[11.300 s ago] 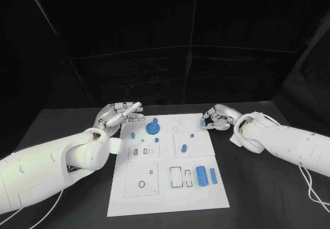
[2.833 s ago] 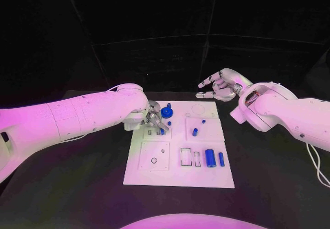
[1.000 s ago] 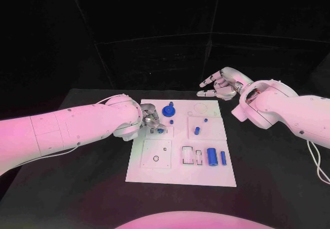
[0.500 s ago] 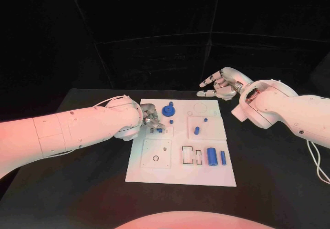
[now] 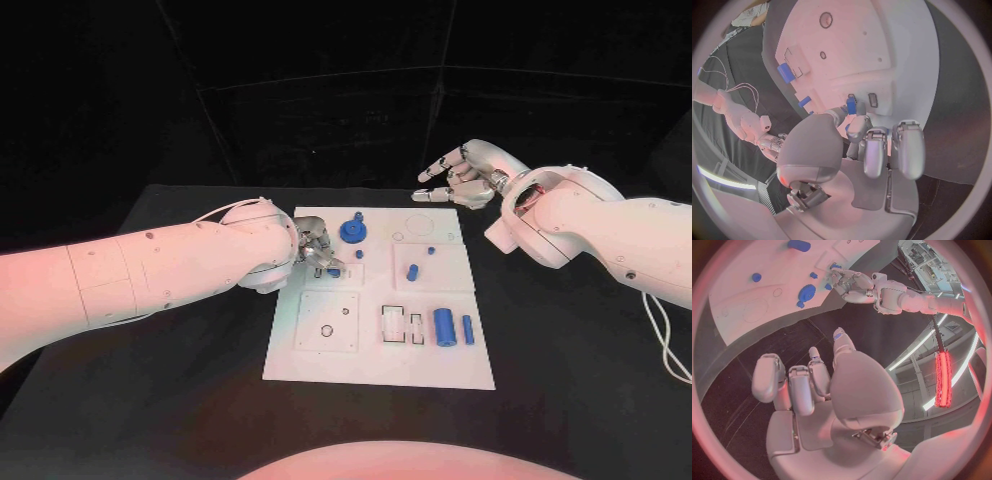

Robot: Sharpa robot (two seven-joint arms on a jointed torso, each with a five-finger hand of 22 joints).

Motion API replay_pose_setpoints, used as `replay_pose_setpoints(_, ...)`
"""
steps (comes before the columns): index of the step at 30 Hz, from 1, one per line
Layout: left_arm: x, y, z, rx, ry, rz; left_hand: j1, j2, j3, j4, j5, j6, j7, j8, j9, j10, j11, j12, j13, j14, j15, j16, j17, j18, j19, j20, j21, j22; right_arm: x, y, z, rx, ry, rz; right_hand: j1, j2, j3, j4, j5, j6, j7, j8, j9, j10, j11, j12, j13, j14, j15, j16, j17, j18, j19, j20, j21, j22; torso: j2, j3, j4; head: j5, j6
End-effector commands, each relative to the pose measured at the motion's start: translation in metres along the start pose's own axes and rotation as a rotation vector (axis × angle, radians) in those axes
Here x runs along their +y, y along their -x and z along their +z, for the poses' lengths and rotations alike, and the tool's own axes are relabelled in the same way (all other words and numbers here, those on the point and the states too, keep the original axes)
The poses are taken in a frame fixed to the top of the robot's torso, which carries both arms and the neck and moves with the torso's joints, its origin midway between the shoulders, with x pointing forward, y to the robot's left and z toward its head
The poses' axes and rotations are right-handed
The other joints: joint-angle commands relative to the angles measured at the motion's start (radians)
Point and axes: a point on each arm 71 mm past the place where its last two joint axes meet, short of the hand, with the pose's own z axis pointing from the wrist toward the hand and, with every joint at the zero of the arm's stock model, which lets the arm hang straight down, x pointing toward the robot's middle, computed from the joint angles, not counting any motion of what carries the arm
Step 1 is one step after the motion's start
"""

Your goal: Assemble the parts on the task board

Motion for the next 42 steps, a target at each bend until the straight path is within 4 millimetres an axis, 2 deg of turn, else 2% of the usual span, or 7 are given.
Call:
replay_pose_setpoints(1, 0.0023, -0.0034, 0.0004, 0.033, 0.01, 0.033, 0.006, -0.003, 0.135, -0.128, 0.002, 0.0, -0.006, 0.004, 0.001, 0.004, -0.001, -0.002, 0.0, 0.106, -0.002, 0.003, 0.263, -0.012, 0.038, -0.001, -0.005, 0.078, 0.0015, 0.0, 0.0005, 0.008, 0.005, -0.004, -0.006, 0.008, -0.004, 0.0, -0.003, 0.003, 0.0, 0.004, -0.001, -0.005, -0.005, -0.003, 0.02, 0.068, -0.006, -0.005, 0.086, 0.017, -0.006, -0.002, -0.005, -0.001, 0.001, 0.0005, -0.0004, 0.002, -0.001)
replay_pose_setpoints(24, 0.0017, -0.0055, 0.001, 0.066, 0.013, 0.053, 0.0, -0.006, 0.141, -0.129, 0.002, 0.002, -0.006, 0.008, 0.005, 0.005, -0.001, -0.002, 0.0, 0.106, -0.002, 0.003, 0.263, -0.012, 0.038, -0.001, -0.005, 0.077, 0.0018, -0.0008, 0.0014, 0.01, 0.005, -0.004, -0.005, 0.008, -0.005, 0.001, -0.004, 0.003, 0.0, 0.005, -0.001, -0.005, -0.005, -0.004, 0.02, 0.067, -0.006, -0.005, 0.085, 0.018, -0.006, -0.002, -0.005, -0.002, 0.0, 0.0003, -0.0009, 0.001, -0.005)
replay_pose_setpoints(28, 0.0008, -0.0051, 0.0024, 0.067, 0.014, 0.055, -0.026, -0.013, 0.138, -0.121, -0.002, 0.012, -0.009, 0.02, 0.016, 0.009, -0.003, 0.003, 0.003, 0.106, -0.003, 0.003, 0.263, -0.012, 0.039, -0.002, -0.004, 0.079, 0.0021, -0.0011, 0.0017, 0.011, 0.006, -0.003, -0.005, 0.009, -0.006, 0.001, -0.004, 0.003, 0.0, 0.005, -0.001, -0.007, -0.005, -0.006, 0.017, 0.067, -0.006, -0.006, 0.084, 0.018, -0.008, -0.002, -0.007, -0.005, 0.0, 0.0005, -0.0007, 0.001, -0.006)
replay_pose_setpoints(33, 0.0001, -0.0045, 0.0044, 0.07, 0.017, 0.059, -0.066, -0.018, 0.101, -0.101, -0.009, 0.023, -0.015, 0.032, 0.03, 0.014, -0.007, 0.007, 0.006, 0.106, -0.006, 0.003, 0.263, -0.013, 0.04, -0.004, -0.004, 0.082, 0.0023, -0.0013, 0.0019, 0.011, 0.006, -0.003, -0.005, 0.009, -0.006, 0.001, -0.004, 0.003, 0.0, 0.005, -0.001, -0.007, -0.005, -0.006, 0.017, 0.067, -0.006, -0.006, 0.084, 0.018, -0.008, -0.002, -0.007, -0.005, 0.0, 0.0003, -0.0008, 0.0, -0.007)
replay_pose_setpoints(36, -0.0001, -0.004, 0.0059, 0.074, 0.02, 0.062, -0.107, -0.025, 0.044, -0.075, -0.013, 0.031, -0.018, 0.038, 0.039, 0.017, -0.01, 0.013, 0.011, 0.106, -0.008, 0.003, 0.263, -0.013, 0.041, -0.007, -0.003, 0.085, 0.0023, -0.0013, 0.0019, 0.011, 0.006, -0.003, -0.005, 0.009, -0.006, 0.001, -0.004, 0.003, 0.0, 0.005, -0.001, -0.007, -0.005, -0.006, 0.017, 0.067, -0.006, -0.007, 0.083, 0.018, -0.009, -0.002, -0.008, -0.006, 0.001, 0.0003, -0.0013, -0.001, -0.007)
replay_pose_setpoints(42, -0.0001, -0.0029, 0.0082, 0.076, 0.026, 0.065, -0.139, -0.024, -0.024, -0.047, -0.013, 0.04, -0.021, 0.042, 0.048, 0.022, -0.012, 0.021, 0.02, 0.106, -0.011, 0.003, 0.263, -0.014, 0.043, -0.009, 0.0, 0.09, 0.0025, -0.0016, 0.0022, 0.012, 0.006, -0.003, -0.005, 0.009, -0.006, 0.001, -0.004, 0.003, 0.0, 0.005, -0.001, -0.007, -0.005, -0.006, 0.017, 0.067, -0.006, -0.007, 0.083, 0.018, -0.009, -0.002, -0.008, -0.006, 0.0, 0.0004, -0.0013, -0.002, -0.007)
